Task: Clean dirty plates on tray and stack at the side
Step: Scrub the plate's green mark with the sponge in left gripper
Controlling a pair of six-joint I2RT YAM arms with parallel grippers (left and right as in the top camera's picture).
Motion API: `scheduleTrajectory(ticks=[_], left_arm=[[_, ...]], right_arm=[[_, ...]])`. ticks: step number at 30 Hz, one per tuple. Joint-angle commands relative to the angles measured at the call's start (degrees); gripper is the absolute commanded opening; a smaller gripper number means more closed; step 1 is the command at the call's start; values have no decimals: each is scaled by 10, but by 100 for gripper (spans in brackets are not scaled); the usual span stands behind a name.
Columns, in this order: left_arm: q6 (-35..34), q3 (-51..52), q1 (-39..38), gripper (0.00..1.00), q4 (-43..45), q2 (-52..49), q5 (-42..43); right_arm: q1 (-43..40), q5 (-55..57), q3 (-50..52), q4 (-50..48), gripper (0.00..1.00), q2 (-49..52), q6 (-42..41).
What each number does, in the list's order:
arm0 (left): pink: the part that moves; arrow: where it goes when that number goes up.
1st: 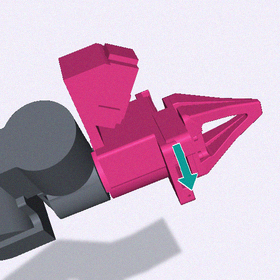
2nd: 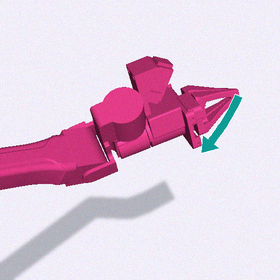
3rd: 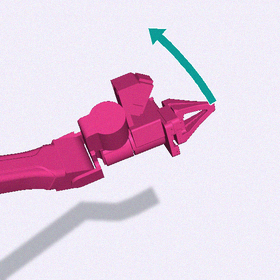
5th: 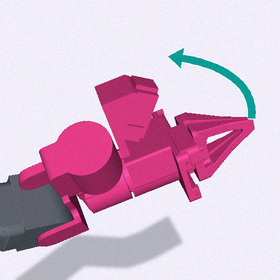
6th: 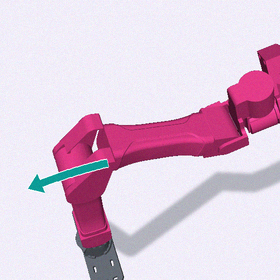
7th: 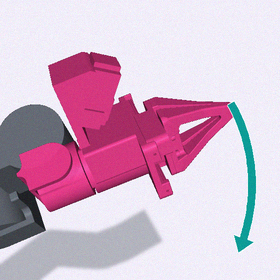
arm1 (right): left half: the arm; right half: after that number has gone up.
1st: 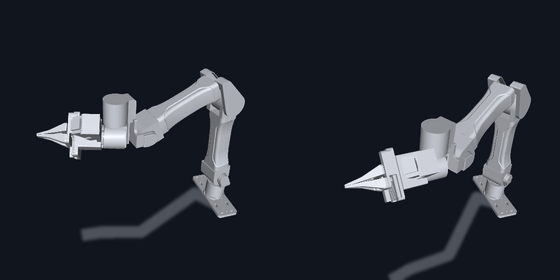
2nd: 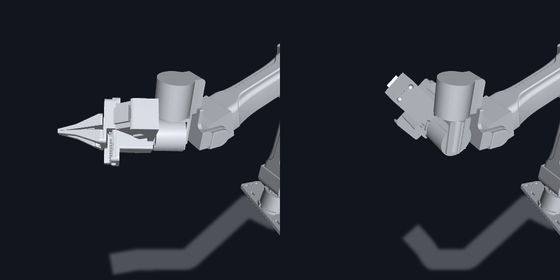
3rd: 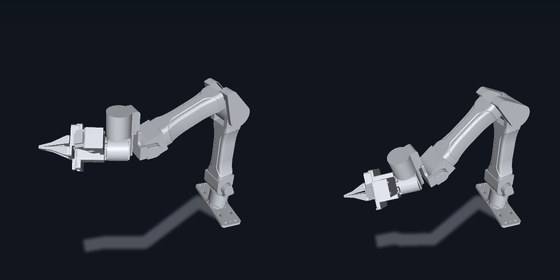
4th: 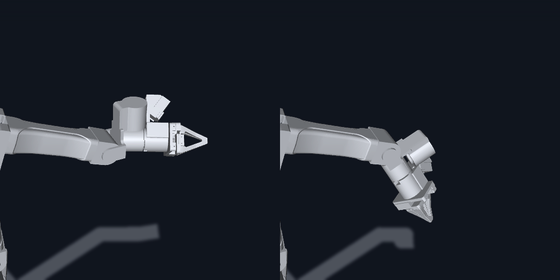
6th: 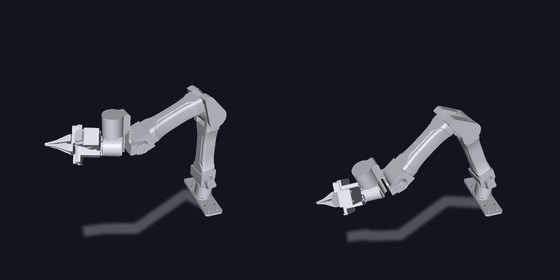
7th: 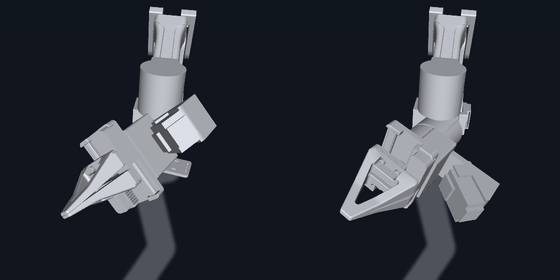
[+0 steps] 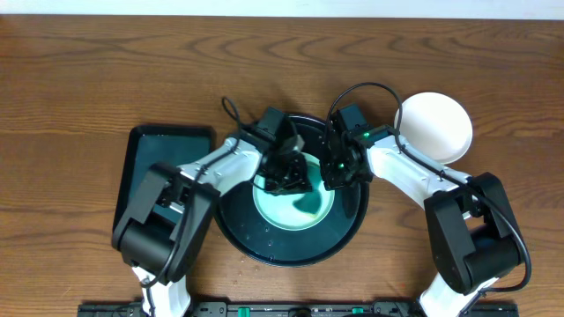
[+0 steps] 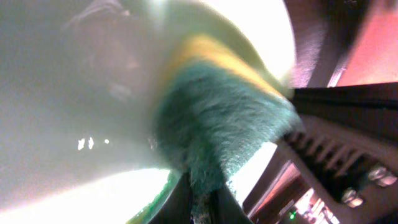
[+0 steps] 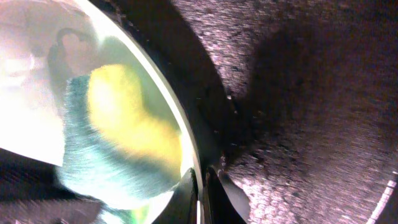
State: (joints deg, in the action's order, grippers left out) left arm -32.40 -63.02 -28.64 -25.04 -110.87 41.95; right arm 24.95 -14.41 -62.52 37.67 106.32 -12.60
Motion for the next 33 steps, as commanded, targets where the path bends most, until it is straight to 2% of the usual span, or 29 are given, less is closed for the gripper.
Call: scheduleTrajectory(ticks=[1,4,10,23,26,28,29,33], left_arm=[[32,25,49,7,-91,-21,-191],[37,25,78,7,-153,-21,-287],[27,25,85,7,-193,-21,-413],[-67,20,80,7,-210,-21,-552],[-40,15,77,7,-193,-21,-502],[-3,14,71,7,-167,-21,-416],[10,14,60,7,-146,-21,-338],[13,14,28,7,-94,-21,-217]], right_arm=[[12,-4,5,0,1,13,-2],[12,-4,5,0,1,13,-3],[12,-4,5,-1,1,13,-2],[12,-4,5,-2,1,13,-2],[12,-4,5,-2,1,13,-2],[12,-3,5,-2,1,13,-2],[12,-3,5,-2,1,13,-2],[12,-4,5,-2,1,13,-2]])
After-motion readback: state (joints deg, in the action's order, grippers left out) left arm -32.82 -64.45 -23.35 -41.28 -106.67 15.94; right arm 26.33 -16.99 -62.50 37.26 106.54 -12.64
